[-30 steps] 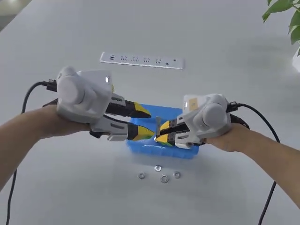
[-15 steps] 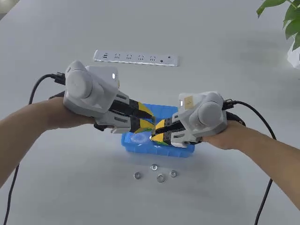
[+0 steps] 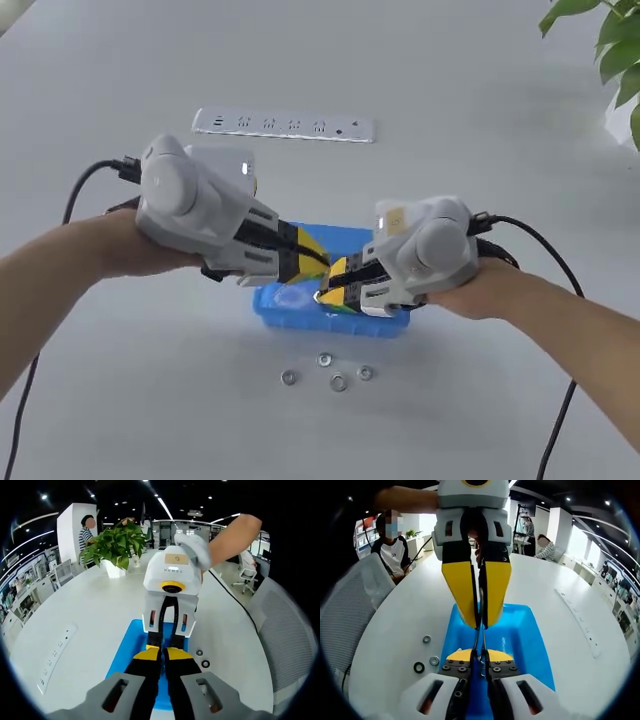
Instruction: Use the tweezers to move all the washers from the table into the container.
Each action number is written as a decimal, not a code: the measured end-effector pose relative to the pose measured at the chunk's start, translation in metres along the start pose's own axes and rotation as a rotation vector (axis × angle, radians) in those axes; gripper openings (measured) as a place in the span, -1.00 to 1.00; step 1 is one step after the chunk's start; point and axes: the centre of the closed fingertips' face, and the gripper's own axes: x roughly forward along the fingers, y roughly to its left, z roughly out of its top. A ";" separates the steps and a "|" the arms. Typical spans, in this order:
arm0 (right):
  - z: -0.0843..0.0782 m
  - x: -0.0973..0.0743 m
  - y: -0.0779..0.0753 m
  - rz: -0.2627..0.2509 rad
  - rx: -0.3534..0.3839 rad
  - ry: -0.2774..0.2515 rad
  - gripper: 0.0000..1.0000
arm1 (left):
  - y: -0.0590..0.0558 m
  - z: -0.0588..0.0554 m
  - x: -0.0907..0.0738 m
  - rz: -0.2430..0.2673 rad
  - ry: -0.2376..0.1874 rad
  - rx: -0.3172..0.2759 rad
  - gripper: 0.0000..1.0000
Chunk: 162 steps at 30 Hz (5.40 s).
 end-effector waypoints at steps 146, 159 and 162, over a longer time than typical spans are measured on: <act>-0.035 -0.097 0.095 -0.196 0.268 -0.043 -0.01 | -0.097 0.007 0.010 -0.111 -0.014 -0.001 -0.87; -0.016 -0.073 0.091 -0.135 0.191 -0.053 -0.16 | -0.099 0.005 0.010 -0.138 0.030 0.043 -0.87; -0.015 -0.066 0.092 -0.113 0.159 -0.040 -0.22 | -0.098 0.005 0.010 -0.142 0.036 0.049 -0.87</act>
